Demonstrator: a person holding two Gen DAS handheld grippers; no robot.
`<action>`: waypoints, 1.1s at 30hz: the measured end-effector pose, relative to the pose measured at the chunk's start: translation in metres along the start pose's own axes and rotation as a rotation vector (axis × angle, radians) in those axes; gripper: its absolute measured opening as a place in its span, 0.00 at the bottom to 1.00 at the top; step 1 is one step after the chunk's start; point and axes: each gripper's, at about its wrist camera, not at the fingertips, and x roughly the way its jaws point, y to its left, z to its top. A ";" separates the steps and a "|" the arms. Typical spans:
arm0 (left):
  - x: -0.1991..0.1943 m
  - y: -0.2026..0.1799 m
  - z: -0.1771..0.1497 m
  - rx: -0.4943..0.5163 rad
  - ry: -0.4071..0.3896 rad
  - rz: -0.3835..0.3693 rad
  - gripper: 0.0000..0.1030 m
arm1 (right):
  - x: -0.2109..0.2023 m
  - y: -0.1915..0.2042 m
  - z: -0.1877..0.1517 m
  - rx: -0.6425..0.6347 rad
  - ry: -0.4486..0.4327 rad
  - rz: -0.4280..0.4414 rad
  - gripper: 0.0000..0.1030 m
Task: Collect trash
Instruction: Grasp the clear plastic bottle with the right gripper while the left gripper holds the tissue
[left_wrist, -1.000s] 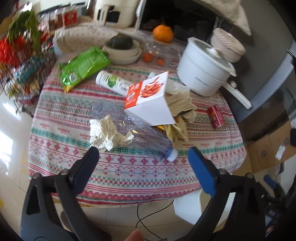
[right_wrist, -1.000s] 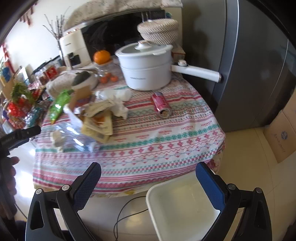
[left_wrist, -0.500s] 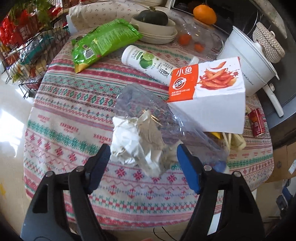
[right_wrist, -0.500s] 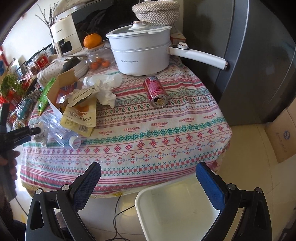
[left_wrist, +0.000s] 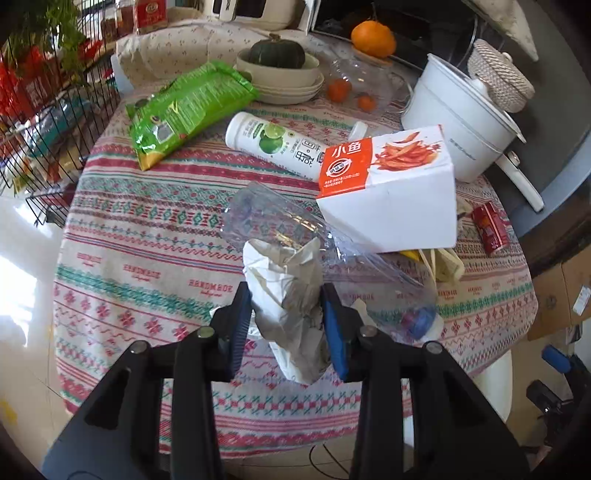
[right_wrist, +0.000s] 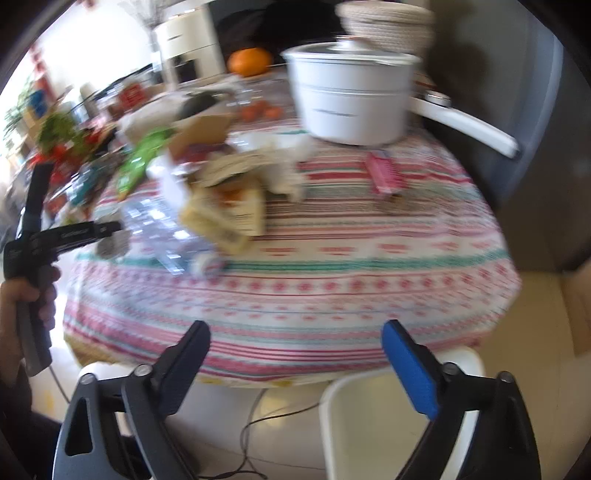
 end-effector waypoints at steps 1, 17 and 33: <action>-0.004 0.001 -0.002 0.012 -0.009 0.004 0.38 | 0.002 0.009 0.002 -0.023 0.004 0.021 0.76; -0.030 0.054 -0.027 -0.003 -0.017 0.053 0.38 | 0.119 0.172 0.093 -0.395 0.087 0.118 0.67; -0.040 0.073 -0.027 -0.057 -0.047 0.059 0.39 | 0.198 0.221 0.096 -0.592 0.201 -0.085 0.71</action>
